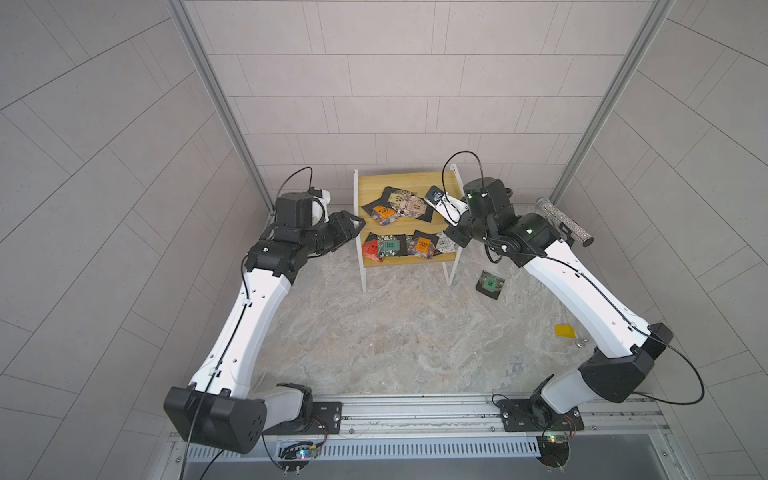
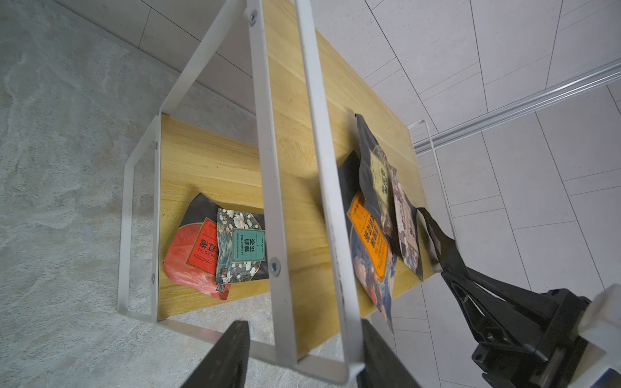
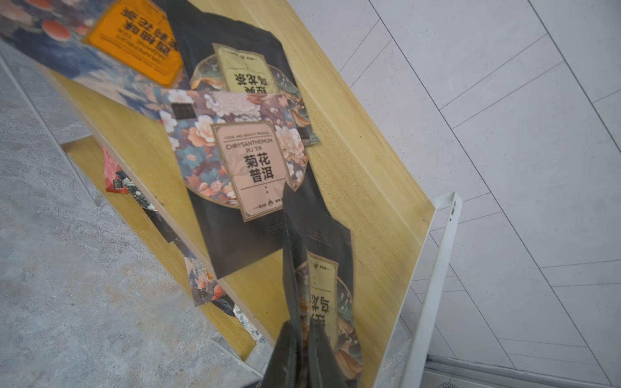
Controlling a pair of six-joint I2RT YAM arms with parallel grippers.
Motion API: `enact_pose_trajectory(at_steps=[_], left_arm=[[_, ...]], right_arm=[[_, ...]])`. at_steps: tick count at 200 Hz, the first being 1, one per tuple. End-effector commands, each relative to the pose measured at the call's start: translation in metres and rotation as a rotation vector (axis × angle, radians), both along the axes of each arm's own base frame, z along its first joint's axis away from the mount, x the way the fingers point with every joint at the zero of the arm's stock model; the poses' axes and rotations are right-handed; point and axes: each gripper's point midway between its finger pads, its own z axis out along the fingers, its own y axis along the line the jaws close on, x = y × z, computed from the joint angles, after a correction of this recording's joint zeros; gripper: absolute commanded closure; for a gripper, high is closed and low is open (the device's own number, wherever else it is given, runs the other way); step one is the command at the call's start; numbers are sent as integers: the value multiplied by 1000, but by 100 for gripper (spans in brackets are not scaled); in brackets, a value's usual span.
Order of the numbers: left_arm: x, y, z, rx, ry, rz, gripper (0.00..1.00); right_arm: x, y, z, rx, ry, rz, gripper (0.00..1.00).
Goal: Remove the tea bags from the shelf
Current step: Pick up the tea bag from the shelf.
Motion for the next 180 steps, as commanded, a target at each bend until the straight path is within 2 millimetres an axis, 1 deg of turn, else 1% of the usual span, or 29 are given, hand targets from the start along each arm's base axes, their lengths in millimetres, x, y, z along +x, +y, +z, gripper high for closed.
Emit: enact_pose_trajectory(at_steps=[1,25,79,106,160,172,180], left_arm=[[-8,9,-15,30,55,31,44],[-8,9,-15,29,55,33,45],[-9,10,-13,32,51,36,45],[-8,10,-13,32,53,37,45],[-7,11,-11,39,46,40,44],[-7,11,-10,44,46,39,42],[-7,12,-7,48,39,39,40]], right_arm=[[2,-3,15,29,-32,-27,92],[1,-2,21,43,-51,-27,97],[-5,3,38,126,-89,1,100],[-9,5,45,163,-108,12,100],[-24,3,66,230,-137,39,100],[-30,2,69,237,-144,42,100],[-34,0,71,246,-148,41,100]])
